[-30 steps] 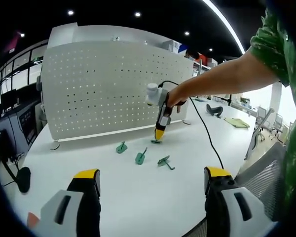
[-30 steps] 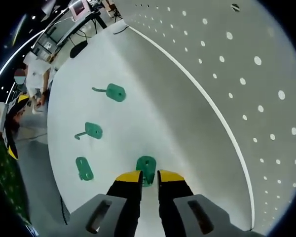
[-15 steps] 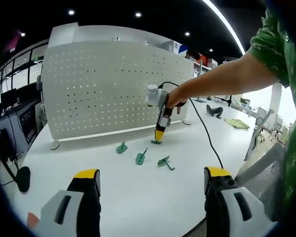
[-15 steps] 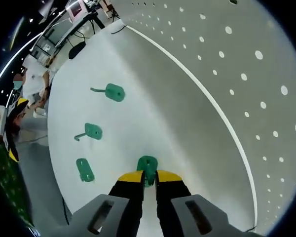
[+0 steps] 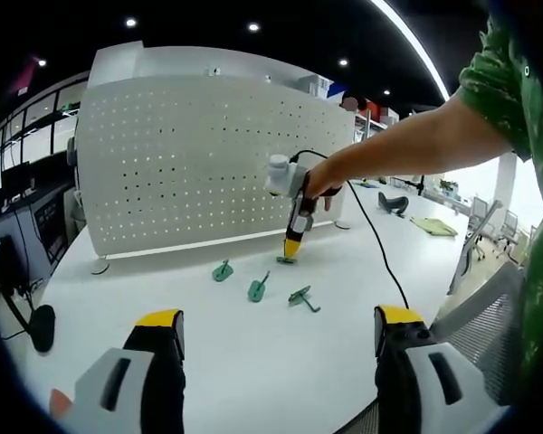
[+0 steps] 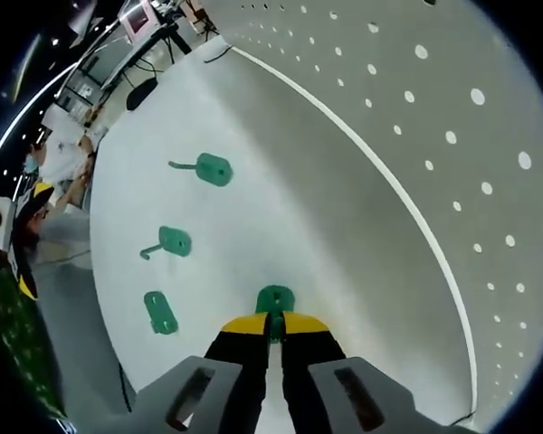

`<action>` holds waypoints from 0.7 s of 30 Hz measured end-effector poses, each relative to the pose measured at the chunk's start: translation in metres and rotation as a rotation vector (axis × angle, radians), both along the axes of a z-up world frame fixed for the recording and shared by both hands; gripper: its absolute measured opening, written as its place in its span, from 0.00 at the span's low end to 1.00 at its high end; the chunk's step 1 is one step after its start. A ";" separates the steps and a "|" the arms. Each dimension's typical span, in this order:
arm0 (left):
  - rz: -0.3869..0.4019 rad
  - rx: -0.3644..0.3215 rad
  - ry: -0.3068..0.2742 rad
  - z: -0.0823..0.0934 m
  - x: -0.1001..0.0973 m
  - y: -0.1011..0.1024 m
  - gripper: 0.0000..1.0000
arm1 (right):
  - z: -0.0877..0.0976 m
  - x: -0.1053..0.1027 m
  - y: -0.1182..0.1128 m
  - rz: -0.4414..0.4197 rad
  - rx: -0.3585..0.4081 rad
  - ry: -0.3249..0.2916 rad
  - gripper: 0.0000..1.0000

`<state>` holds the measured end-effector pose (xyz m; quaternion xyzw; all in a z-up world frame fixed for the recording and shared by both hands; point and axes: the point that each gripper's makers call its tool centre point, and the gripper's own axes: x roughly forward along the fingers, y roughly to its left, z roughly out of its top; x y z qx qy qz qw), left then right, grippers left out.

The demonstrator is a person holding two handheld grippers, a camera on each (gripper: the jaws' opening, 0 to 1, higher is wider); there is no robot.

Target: Insert the hook assembly into the mounting plate slot until the hook locks in place.

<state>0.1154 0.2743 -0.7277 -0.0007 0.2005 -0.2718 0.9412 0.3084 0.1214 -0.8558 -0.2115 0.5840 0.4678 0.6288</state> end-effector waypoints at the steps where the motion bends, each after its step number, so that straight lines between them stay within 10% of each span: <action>1: -0.001 0.001 0.000 0.000 0.000 0.000 0.89 | 0.000 0.000 0.000 -0.002 -0.001 -0.002 0.02; 21: -0.013 0.001 0.002 0.000 -0.001 -0.002 0.88 | 0.000 0.001 -0.002 0.006 0.005 -0.046 0.02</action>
